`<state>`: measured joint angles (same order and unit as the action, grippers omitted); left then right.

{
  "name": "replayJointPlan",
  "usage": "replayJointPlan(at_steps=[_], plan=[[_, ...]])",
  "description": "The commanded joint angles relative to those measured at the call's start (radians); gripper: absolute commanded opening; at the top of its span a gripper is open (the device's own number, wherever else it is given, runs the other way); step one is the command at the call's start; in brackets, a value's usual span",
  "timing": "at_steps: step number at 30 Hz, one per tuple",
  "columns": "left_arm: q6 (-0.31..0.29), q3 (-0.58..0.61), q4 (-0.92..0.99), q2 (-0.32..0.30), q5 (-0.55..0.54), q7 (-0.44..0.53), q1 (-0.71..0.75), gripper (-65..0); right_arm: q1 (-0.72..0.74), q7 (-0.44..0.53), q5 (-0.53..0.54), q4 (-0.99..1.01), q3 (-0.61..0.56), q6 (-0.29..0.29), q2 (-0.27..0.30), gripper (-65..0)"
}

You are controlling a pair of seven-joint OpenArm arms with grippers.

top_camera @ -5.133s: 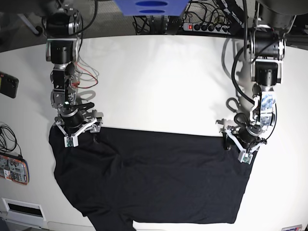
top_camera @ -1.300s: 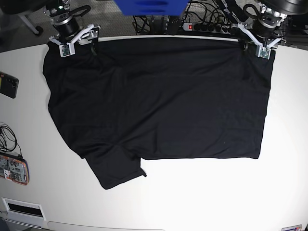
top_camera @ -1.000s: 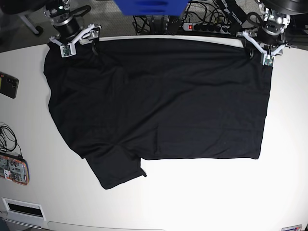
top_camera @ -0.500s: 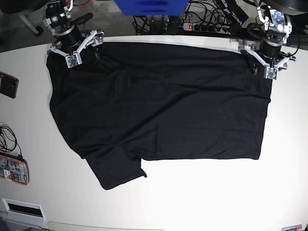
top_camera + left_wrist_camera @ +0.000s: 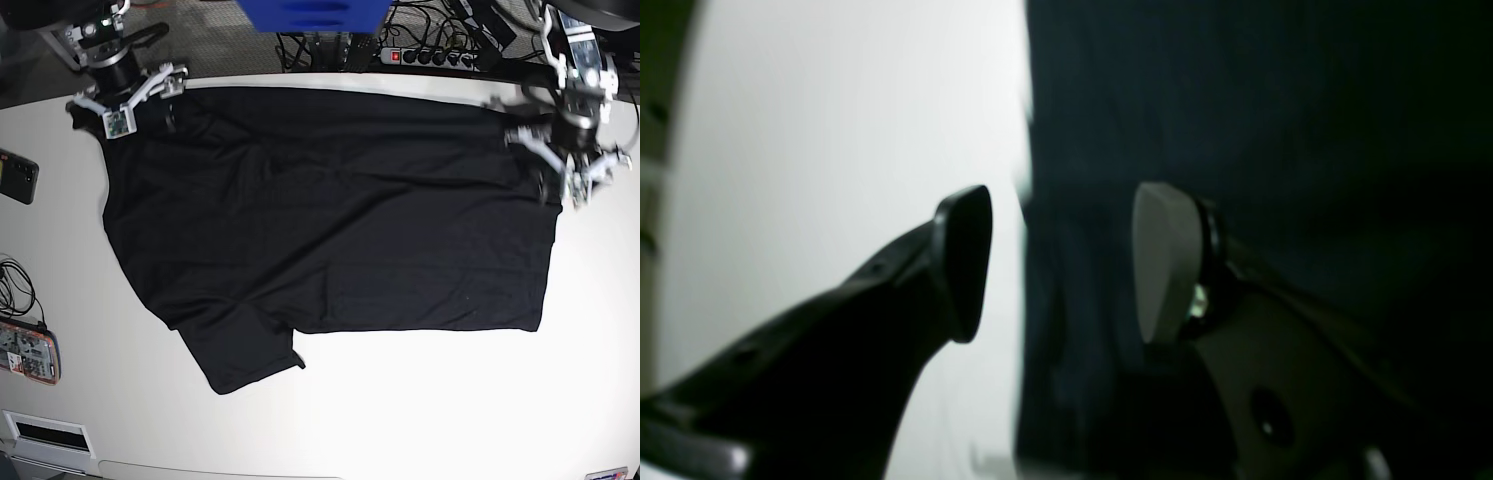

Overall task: Fold the T-shirt properly
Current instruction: 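Move the left gripper along the shirt side to its hem corner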

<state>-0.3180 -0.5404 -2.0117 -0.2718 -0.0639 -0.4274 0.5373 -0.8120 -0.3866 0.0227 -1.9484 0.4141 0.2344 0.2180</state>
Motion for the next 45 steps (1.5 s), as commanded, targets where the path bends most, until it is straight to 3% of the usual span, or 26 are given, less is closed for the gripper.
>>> replayJointPlan(at_steps=[1,4,8,13,22,25,30,33,36,45], plan=[[0.009,-0.024,-0.019,-0.013,0.023,-0.006,-0.009,-32.4,-0.007,0.013,0.003,-0.012,0.013,-0.008,0.005,-6.7],[0.009,-0.025,-0.019,-0.034,0.069,-0.077,-0.108,-32.4,0.039,0.031,0.004,-0.012,0.015,-0.008,0.005,-6.7],[0.004,-0.024,-0.011,-0.070,0.054,-0.189,-0.262,-32.4,0.148,0.047,0.004,-0.012,0.007,-0.008,0.005,-6.7],[0.003,0.069,0.141,-0.180,0.012,-0.314,-0.486,-32.4,0.276,0.041,0.004,-0.012,-0.048,-0.007,0.008,-6.7],[0.001,0.266,0.587,-0.307,-0.081,-0.328,-0.816,-32.4,0.317,0.039,0.003,-0.012,-0.139,-0.007,0.011,-6.7],[0.001,0.386,0.806,-0.340,-0.112,-0.264,-0.951,-32.4,0.317,0.039,0.003,-0.012,-0.145,-0.007,0.011,-6.7],[0.001,0.635,1.255,-0.358,-0.118,0.017,-1.130,-32.4,0.317,0.039,0.003,-0.012,-0.151,-0.007,0.013,-6.7],[0.001,0.731,1.376,-0.355,-0.123,0.086,-1.164,-32.4,0.313,0.039,0.003,-0.012,-0.146,-0.007,0.013,-6.7],[0.003,0.741,1.413,-0.326,-0.123,0.140,-1.161,-32.4,0.314,0.039,0.003,-0.012,-0.145,-0.007,0.013,-6.7],[0.003,0.708,1.495,-0.287,-0.123,0.164,-1.121,-32.4,0.308,0.039,0.003,-0.012,-0.146,-0.007,0.013,-6.7]])
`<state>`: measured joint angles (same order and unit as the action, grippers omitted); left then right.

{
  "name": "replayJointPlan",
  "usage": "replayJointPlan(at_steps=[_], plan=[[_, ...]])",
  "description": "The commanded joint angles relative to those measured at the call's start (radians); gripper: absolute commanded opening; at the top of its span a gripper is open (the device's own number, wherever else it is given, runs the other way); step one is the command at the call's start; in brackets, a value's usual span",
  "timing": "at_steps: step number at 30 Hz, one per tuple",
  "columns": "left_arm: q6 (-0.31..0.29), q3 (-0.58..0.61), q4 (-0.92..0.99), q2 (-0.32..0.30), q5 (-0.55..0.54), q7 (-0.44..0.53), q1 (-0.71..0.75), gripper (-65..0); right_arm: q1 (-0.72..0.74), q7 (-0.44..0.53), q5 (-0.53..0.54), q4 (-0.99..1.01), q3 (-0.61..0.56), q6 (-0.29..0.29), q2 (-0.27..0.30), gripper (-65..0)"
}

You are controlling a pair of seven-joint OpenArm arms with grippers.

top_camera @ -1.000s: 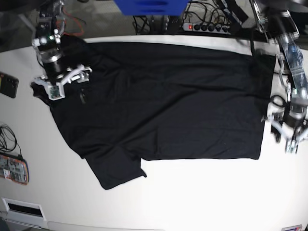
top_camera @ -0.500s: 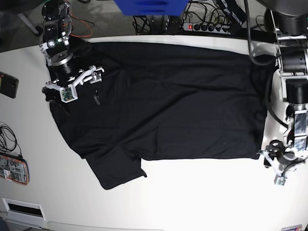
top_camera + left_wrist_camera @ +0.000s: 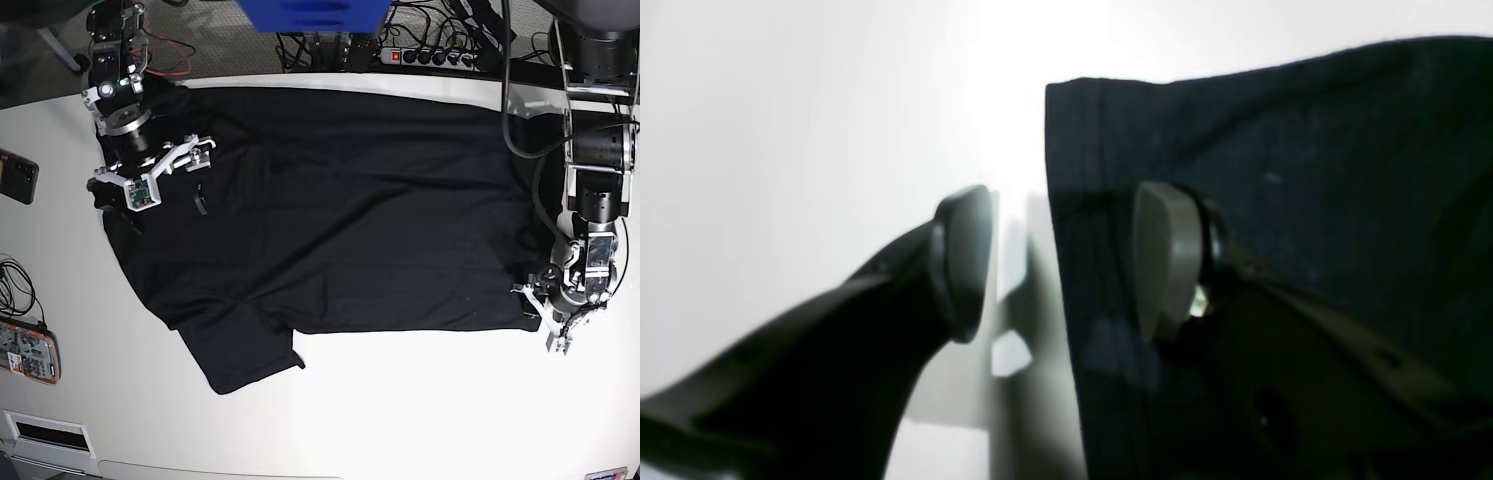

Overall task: Fold the T-shirt properly
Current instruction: 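Move the left gripper along the shirt side to its hem corner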

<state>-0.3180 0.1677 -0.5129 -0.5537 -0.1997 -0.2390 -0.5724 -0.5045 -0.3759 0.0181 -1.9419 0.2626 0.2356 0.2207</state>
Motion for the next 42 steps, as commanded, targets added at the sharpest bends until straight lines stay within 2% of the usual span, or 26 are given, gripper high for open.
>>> replayJointPlan(at_steps=[1,5,7,10,12,22,25,26,28,31,32,36,40,42], plan=[[0.003,0.000,0.000,-0.004,0.013,-0.006,0.001,-32.4,0.000,0.028,0.007,-0.018,0.005,-0.008,0.010,-6.7],[0.003,0.005,0.001,-0.002,0.013,0.020,0.035,-32.6,0.000,0.028,0.007,-0.018,0.005,-0.008,0.010,-6.7],[0.003,0.006,0.001,-0.002,0.013,0.019,0.036,-35.5,0.000,0.028,0.007,-0.018,0.005,-0.008,0.010,-6.7],[0.003,0.002,0.001,0.016,0.013,0.017,0.044,-50.4,0.000,0.028,0.007,-0.018,0.002,-0.008,0.010,-6.7],[0.003,0.002,0.000,0.024,0.013,0.019,0.044,-64.9,0.000,0.028,0.007,-0.018,0.000,-0.008,0.010,-6.7],[0.006,-0.001,-0.006,0.019,0.012,0.023,0.042,-65.0,0.002,0.028,0.007,-0.018,0.005,-0.008,0.010,-6.7],[0.004,-0.061,-0.020,0.001,-0.036,0.019,0.041,-65.0,0.002,0.028,0.007,-0.018,0.005,-0.008,0.010,-6.7],[0.003,-0.093,-0.037,-0.006,-0.070,0.016,0.041,-61.3,0.000,0.027,0.007,-0.018,0.005,-0.008,0.010,-6.7],[0.003,-0.139,-0.094,-0.022,-0.146,-0.012,0.045,-49.8,0.000,0.019,0.007,-0.018,0.005,-0.008,0.010,-6.7],[0.000,-0.142,-0.189,-0.076,-0.235,-0.098,0.047,-34.9,0.002,-0.011,0.007,-0.018,0.005,-0.008,0.010,-6.7],[-0.011,-0.142,-0.207,-0.090,-0.255,-0.116,0.047,-31.9,0.002,-0.019,0.007,-0.018,0.005,-0.008,0.010,-6.7],[-0.109,-0.144,-0.212,-0.113,-0.268,-0.125,0.041,-26.5,0.002,-0.018,0.007,-0.018,0.004,-0.008,0.010,-6.7],[-0.181,-0.148,-0.161,-0.108,-0.274,-0.119,0.041,-26.1,0.002,-0.018,0.009,-0.018,0.005,-0.008,0.010,-6.7],[-0.220,-0.152,-0.112,-0.087,-0.277,-0.113,0.030,-26.1,0.002,-0.018,0.009,-0.018,0.005,-0.008,0.010,-6.7]])
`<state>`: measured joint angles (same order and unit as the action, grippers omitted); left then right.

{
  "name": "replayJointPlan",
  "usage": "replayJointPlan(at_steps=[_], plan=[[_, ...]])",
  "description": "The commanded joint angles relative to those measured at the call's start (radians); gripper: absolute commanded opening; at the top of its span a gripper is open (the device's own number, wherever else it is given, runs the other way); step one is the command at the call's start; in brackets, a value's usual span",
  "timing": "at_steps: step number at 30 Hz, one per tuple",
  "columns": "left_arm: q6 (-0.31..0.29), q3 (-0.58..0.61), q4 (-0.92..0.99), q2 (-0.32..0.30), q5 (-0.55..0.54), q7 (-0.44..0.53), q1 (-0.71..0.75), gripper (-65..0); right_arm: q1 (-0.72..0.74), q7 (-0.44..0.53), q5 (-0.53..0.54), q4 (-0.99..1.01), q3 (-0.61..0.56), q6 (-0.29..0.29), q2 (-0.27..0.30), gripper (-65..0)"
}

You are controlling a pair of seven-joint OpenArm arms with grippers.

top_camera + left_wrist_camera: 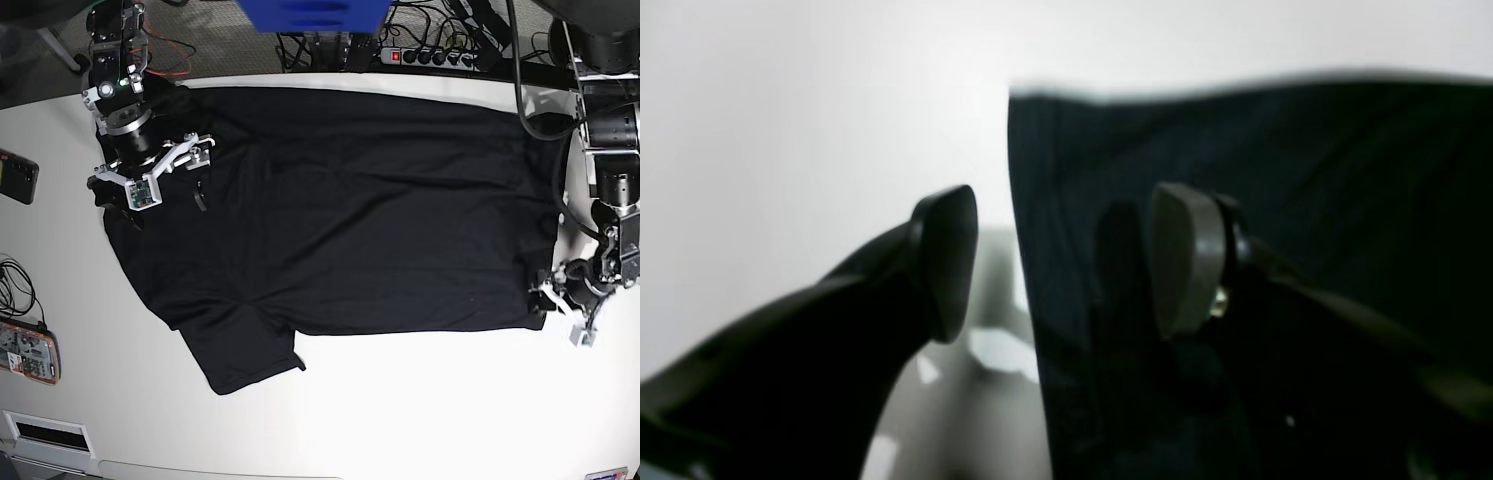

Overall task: Fold the T-shirt properly
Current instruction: 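Move the left gripper along the shirt side to its hem corner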

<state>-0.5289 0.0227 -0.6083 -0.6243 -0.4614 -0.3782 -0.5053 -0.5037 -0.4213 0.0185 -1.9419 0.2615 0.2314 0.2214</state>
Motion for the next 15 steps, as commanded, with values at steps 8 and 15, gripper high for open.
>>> replayJointPlan(at_steps=[8,15], plan=[[-0.018,-0.007,0.060,-0.035,-0.013,0.106,-0.046,-26.1,0.000,0.028,0.008,-0.018,0.008,-0.004,0.009,-6.7],[-0.018,-0.007,0.061,-0.068,-0.013,0.106,-0.045,-26.1,0.000,0.028,0.008,-0.018,0.008,-0.004,0.008,-6.7]])
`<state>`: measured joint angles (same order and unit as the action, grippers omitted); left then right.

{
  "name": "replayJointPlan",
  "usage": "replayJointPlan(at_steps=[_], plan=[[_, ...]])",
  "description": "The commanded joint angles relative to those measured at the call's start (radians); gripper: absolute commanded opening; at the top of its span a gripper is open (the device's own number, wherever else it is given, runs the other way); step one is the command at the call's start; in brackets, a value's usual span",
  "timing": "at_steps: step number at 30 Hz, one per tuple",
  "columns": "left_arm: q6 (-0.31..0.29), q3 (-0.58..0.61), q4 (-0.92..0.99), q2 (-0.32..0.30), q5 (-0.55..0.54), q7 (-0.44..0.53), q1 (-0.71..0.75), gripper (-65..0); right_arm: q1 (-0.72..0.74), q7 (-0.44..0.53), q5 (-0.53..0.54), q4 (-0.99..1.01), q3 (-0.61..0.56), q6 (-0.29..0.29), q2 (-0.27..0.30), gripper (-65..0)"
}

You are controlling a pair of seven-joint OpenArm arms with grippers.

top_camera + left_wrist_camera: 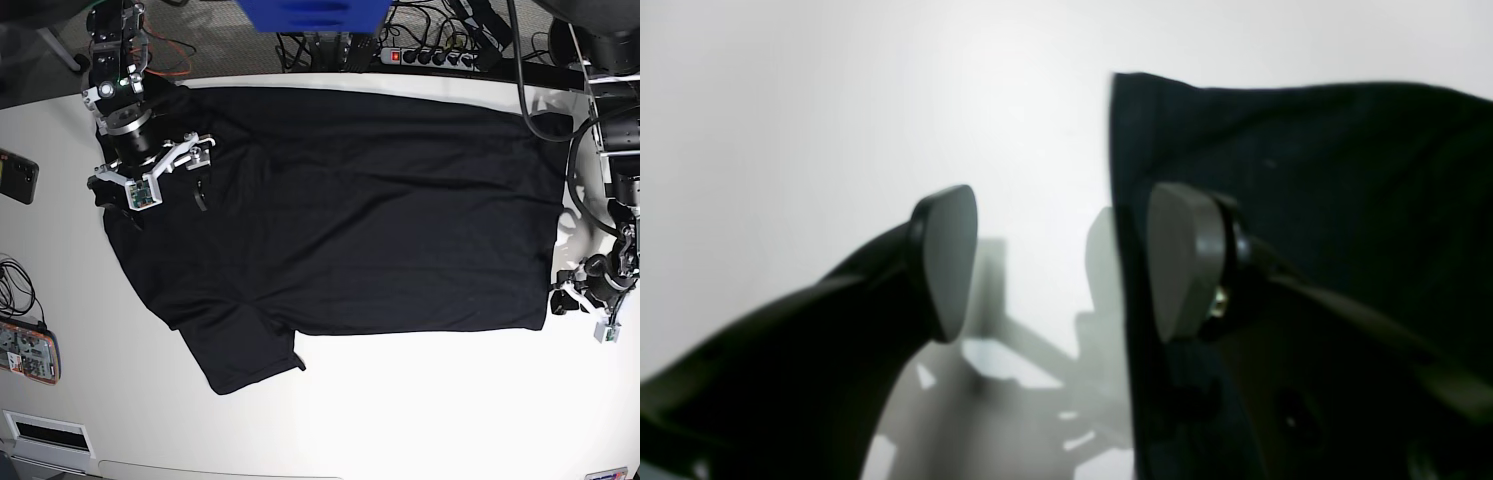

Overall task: Fold the T-shirt properly
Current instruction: 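Move the left gripper along the shirt side to its hem corner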

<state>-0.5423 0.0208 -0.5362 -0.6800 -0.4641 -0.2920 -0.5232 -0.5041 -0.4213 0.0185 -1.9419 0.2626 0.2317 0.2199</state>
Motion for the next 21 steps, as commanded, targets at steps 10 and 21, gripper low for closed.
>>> replayJointPlan(at_steps=[10,21], plan=[[-0.005,-0.005,0.046,0.121,-0.011,0.023,-0.005,-26.1,0.000,0.032,0.008,-0.018,0.008,-0.004,0.009,-6.7],[-0.005,0.001,0.046,0.116,-0.006,0.023,-0.005,-35.5,-0.001,0.032,0.010,-0.018,0.019,-0.004,0.009,-6.7]])
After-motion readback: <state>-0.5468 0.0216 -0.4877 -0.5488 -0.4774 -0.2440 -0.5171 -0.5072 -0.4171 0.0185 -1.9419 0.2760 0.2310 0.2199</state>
